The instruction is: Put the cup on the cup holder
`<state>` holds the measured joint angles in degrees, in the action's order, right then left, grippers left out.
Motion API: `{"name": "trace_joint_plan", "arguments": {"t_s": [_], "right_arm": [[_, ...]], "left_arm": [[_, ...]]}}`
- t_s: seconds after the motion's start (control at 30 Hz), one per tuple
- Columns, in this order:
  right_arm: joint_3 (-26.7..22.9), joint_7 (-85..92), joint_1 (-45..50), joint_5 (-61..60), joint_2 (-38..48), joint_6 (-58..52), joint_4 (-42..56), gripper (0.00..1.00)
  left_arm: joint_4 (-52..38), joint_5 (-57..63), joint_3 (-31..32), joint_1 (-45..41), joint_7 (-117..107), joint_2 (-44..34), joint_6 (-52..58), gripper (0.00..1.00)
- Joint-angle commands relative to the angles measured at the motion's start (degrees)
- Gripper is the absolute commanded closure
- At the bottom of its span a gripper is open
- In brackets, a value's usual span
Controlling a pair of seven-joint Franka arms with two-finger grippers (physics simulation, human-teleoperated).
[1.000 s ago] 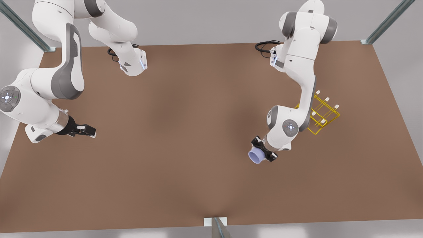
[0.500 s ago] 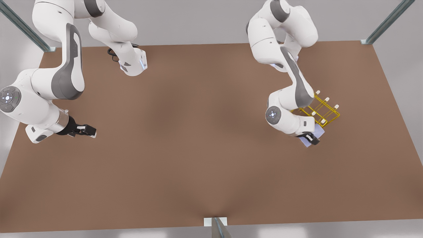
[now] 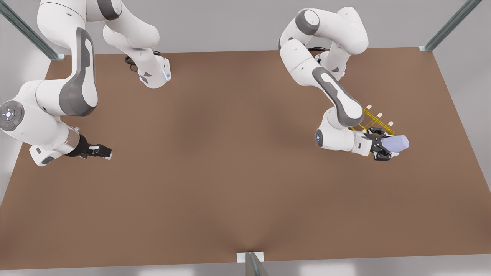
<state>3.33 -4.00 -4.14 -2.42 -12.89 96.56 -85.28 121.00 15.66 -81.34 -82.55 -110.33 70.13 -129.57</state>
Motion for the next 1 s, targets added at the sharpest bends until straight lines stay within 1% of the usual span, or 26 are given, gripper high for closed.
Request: {"name": "trace_joint_plan", "arguments": {"t_s": [0.0, 0.03, 0.1, 0.2, 0.43, 0.47, 0.5, 0.57, 0.63, 0.77, 0.8, 0.83, 0.97], "right_arm": [[0.0, 0.3, 0.0, 0.0, 0.1, -0.2, 0.0, 0.00], [0.0, 0.3, 0.0, 0.0, 0.1, -0.2, 0.0, 0.00], [0.0, 0.3, 0.0, 0.0, -0.4, -0.2, 0.1, 0.00], [0.0, 0.3, 0.0, 0.0, -0.4, -0.2, 0.1, 0.00], [0.0, 0.4, 0.0, 0.0, -0.4, -0.2, 0.1, 0.00], [0.0, 0.4, 0.0, 0.0, -0.4, -0.2, 0.1, 0.00], [0.0, 0.3, 0.0, 0.0, -0.4, -0.2, 0.1, 0.00], [0.0, 0.4, 0.0, -0.1, -0.4, -0.2, 0.0, 0.00], [-0.1, 0.4, -0.1, 0.0, -0.4, -0.2, 0.0, 0.00], [-0.1, 0.5, -0.6, -0.1, -0.4, -0.3, 0.0, 0.00], [-0.1, 0.5, -0.6, -0.1, -0.4, -0.3, 0.0, 0.00], [-0.1, 0.5, -0.6, -0.1, -0.4, -0.3, 0.0, 0.00], [-0.1, 0.5, -0.9, -0.1, -0.6, -0.3, 0.0, 0.00]], "left_arm": [[0.3, 1.0, 0.0, 1.7, 2.8, 0.6, -6.5, 0.29], [0.3, 1.1, -0.2, 2.6, 2.8, 2.3, -7.2, 0.29], [3.0, 2.4, -0.1, 2.4, 2.8, 2.6, -9.0, 0.29], [4.5, 2.4, 0.1, 2.7, 2.8, 2.3, -9.3, 0.28], [4.9, 2.1, -0.5, 3.3, 1.7, 2.4, -9.7, 0.28], [5.3, 2.1, -0.5, 3.3, -2.2, 2.4, -9.8, 0.28], [7.0, 2.4, 0.0, 2.2, -8.0, 2.5, -9.8, 0.28], [10.3, 2.5, 0.1, 0.5, -10.3, 2.4, -10.3, 0.28], [10.8, 2.5, 0.1, 1.0, -11.3, 2.2, -12.6, 0.28], [10.8, 1.9, 0.1, -0.1, -12.3, 2.4, -12.6, 0.28], [11.2, 2.1, 0.2, -0.9, -16.8, 2.5, -12.4, 0.27], [12.6, 2.0, 0.3, -2.2, -17.4, 2.5, -12.5, 0.25], [16.2, 2.5, 0.6, -4.2, -19.2, 2.5, -13.8, 0.25]]}}
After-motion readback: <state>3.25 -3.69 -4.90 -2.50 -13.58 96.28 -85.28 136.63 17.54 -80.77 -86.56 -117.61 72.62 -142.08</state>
